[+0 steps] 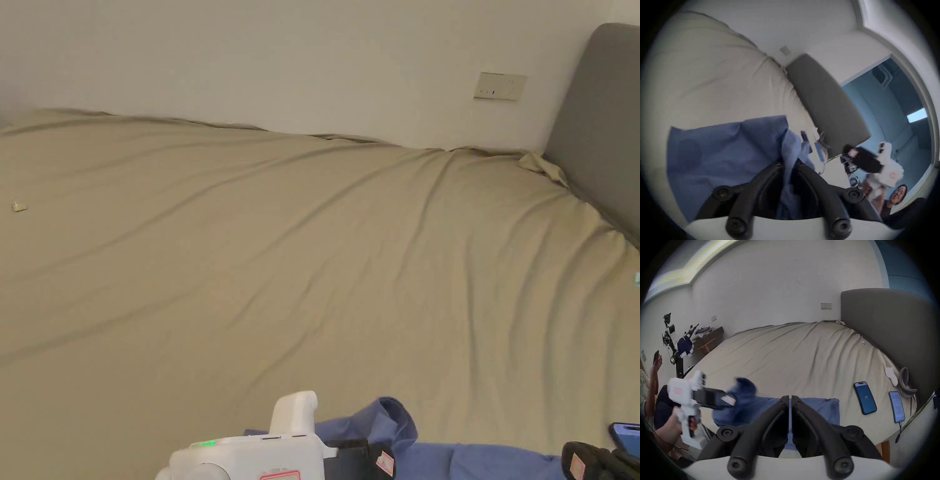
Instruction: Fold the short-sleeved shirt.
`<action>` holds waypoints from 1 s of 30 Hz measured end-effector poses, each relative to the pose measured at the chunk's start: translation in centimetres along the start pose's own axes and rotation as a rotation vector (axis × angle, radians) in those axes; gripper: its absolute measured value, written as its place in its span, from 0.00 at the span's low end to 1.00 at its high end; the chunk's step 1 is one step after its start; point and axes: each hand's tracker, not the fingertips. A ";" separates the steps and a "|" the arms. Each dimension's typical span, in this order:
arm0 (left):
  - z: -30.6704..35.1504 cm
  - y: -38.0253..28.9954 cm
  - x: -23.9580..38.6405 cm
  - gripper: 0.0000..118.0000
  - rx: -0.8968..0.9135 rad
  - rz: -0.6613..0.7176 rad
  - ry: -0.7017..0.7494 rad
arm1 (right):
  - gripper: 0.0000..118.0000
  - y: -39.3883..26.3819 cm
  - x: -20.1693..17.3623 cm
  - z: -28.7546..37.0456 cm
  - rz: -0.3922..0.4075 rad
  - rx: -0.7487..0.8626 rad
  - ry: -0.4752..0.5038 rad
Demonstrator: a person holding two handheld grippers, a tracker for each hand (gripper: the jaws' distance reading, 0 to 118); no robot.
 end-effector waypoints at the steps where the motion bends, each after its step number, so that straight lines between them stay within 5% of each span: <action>1: -1.2 -0.5 -0.7 0.16 -0.019 0.008 0.029 | 0.04 -0.1 0.2 0.1 -0.001 -0.002 -0.001; 2: -2.2 -0.8 -1.6 0.34 -0.054 0.050 0.043 | 0.04 -0.3 0.5 0.1 -0.005 -0.005 -0.003; 3: -2.8 -1.1 -2.3 0.73 -0.070 0.089 0.052 | 0.04 -0.4 0.6 0.0 -0.007 -0.006 -0.003; 4: -3.1 -1.3 -3.1 0.83 -0.077 0.149 0.064 | 0.04 -0.5 0.7 0.0 -0.007 -0.010 0.001; 9: 2.5 -1.0 -4.1 0.82 0.093 0.272 -0.084 | 0.04 -0.6 1.0 -0.5 -0.021 -0.022 0.002; 11: 4.7 -1.6 -4.9 0.68 0.222 0.284 -0.087 | 0.04 -0.6 0.9 -0.8 -0.025 -0.029 0.010; 13: 5.0 -2.1 -6.5 0.00 0.251 0.325 -0.035 | 0.04 -0.6 0.5 -1.1 -0.017 -0.037 0.016; 20: -0.3 -5.2 -5.8 0.00 0.036 0.250 -0.128 | 0.04 -0.6 -0.5 -1.0 -0.011 -0.032 0.057; 25: -5.2 -9.1 -4.0 0.00 -0.192 0.113 0.052 | 0.04 -0.6 -0.8 -0.8 0.004 -0.040 0.054; 26: -4.6 -9.4 -4.3 0.00 -0.075 0.150 -0.074 | 0.04 -0.6 -0.8 -0.9 0.005 -0.042 0.053; 30: -3.2 -8.0 -3.8 0.00 -0.103 0.199 -0.047 | 0.04 -0.7 -0.6 -1.2 -0.001 -0.051 0.044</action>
